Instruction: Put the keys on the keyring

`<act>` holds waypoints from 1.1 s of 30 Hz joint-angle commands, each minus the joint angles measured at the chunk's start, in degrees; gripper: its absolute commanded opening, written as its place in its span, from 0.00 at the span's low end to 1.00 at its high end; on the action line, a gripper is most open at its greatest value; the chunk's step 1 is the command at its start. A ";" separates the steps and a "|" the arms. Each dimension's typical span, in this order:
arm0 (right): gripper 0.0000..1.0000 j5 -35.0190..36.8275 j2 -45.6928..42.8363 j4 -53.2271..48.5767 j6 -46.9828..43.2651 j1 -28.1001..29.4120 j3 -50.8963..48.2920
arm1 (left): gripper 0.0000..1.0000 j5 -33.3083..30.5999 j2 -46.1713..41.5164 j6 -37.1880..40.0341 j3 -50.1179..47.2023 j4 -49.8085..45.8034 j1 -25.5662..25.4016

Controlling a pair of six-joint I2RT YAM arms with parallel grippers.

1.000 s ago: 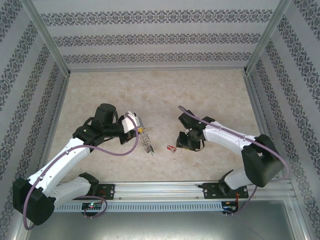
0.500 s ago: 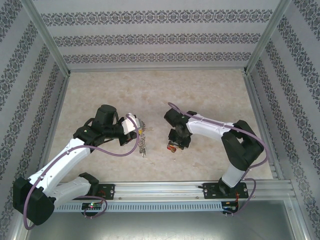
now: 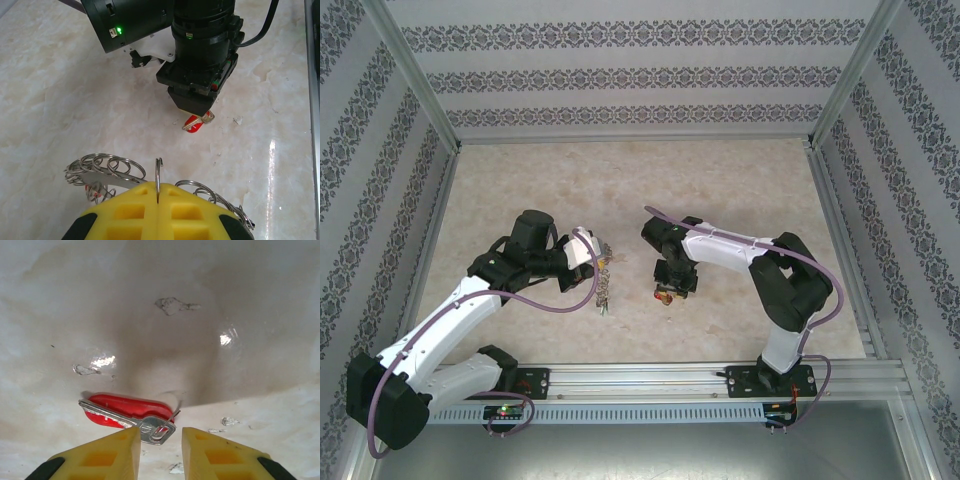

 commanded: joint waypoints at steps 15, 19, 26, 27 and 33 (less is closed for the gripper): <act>0.18 4.13 3.61 -3.11 -4.22 1.06 1.90 | 0.00 0.41 -0.27 1.15 0.06 0.10 0.47; 0.13 5.11 3.06 -3.50 -4.49 1.33 2.24 | 0.00 0.54 -0.18 1.13 0.04 0.19 0.45; 0.05 5.93 2.48 -3.76 -4.86 1.97 2.69 | 0.00 0.55 -0.18 1.06 0.07 0.10 0.46; 0.02 6.03 2.20 -3.61 -4.96 2.03 2.60 | 0.00 0.55 -0.18 1.04 0.02 0.10 0.39; 0.00 5.72 -0.09 -1.82 -8.86 2.12 1.81 | 0.00 0.59 -0.35 0.85 0.15 0.17 0.39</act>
